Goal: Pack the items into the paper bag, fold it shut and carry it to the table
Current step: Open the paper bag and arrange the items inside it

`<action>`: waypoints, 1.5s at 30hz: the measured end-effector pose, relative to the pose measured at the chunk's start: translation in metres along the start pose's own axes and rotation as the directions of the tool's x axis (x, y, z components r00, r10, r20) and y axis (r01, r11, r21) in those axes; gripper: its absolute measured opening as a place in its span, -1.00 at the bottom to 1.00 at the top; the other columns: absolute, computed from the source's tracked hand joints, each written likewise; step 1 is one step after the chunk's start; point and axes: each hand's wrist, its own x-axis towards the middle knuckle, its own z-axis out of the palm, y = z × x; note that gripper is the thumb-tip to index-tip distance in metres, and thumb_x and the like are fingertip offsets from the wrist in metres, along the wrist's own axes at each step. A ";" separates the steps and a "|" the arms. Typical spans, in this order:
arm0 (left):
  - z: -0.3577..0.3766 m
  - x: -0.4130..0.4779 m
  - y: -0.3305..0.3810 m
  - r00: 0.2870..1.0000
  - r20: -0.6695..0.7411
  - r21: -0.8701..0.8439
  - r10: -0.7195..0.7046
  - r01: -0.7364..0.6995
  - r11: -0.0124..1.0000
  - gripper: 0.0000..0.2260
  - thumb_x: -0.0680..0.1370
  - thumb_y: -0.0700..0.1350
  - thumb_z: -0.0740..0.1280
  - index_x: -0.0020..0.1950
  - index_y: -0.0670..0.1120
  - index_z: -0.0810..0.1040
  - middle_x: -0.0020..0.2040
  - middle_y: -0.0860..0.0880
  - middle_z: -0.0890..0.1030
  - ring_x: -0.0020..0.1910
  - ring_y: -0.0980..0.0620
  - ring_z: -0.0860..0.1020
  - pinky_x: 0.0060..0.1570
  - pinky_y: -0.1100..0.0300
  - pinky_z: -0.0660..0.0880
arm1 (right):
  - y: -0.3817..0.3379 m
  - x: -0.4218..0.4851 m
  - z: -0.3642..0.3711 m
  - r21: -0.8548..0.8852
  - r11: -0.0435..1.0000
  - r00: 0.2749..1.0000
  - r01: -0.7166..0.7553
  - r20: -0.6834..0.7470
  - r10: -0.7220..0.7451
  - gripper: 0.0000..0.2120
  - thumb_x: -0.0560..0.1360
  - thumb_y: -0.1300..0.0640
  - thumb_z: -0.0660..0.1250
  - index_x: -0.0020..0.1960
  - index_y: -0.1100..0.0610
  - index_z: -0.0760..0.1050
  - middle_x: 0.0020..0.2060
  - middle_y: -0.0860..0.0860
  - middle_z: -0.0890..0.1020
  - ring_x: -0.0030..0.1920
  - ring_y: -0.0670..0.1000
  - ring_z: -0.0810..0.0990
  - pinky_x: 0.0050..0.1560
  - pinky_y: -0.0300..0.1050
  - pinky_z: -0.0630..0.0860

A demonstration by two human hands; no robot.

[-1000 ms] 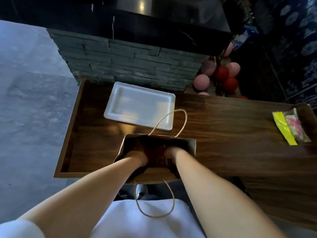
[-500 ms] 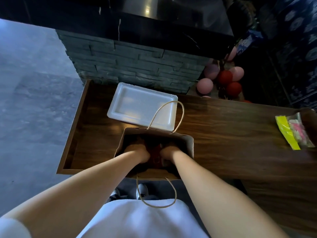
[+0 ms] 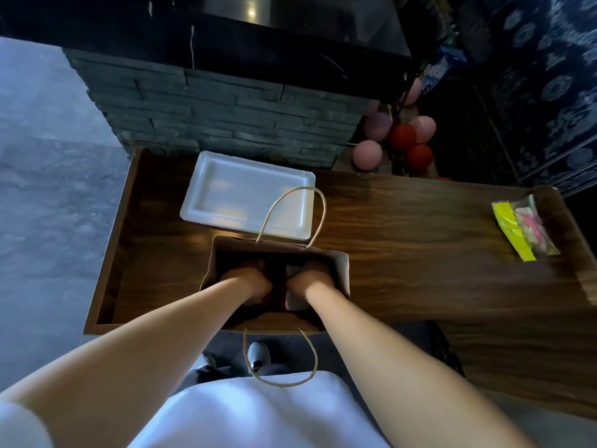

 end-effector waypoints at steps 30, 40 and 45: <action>0.011 0.023 0.003 0.992 0.100 -0.301 -0.074 0.101 0.948 -0.56 0.63 0.03 0.18 0.48 -0.13 0.34 0.45 -0.17 0.38 0.43 -0.12 0.36 0.40 0.10 0.26 | 0.011 0.006 0.020 0.132 0.991 0.995 0.038 0.082 -0.049 -0.52 0.49 0.07 0.35 0.37 0.14 0.38 0.31 0.17 0.48 0.29 0.16 0.47 0.23 -0.06 0.42; 0.016 0.028 -0.009 0.987 0.067 -0.530 -0.147 0.160 0.833 -0.64 0.62 -0.09 0.26 0.34 -0.26 0.47 0.00 -0.18 0.61 0.07 -0.08 0.57 0.13 0.27 0.46 | 0.012 0.017 0.025 0.309 0.948 0.992 -0.074 0.118 0.040 -0.55 0.58 -0.04 0.22 0.39 0.15 0.37 0.31 0.18 0.49 0.26 0.15 0.50 0.17 -0.10 0.43; 0.014 0.023 -0.007 0.966 -0.001 -0.788 -0.257 0.158 0.595 -0.79 0.62 -0.02 0.25 -0.18 -0.08 0.46 -0.33 -0.05 0.50 -0.53 0.19 0.56 -0.56 0.38 0.45 | -0.004 0.022 0.018 0.385 0.913 0.960 -0.134 0.277 0.024 -0.60 0.67 0.14 -0.01 0.46 0.24 0.24 0.42 0.18 0.36 0.41 0.16 0.35 0.37 -0.06 0.30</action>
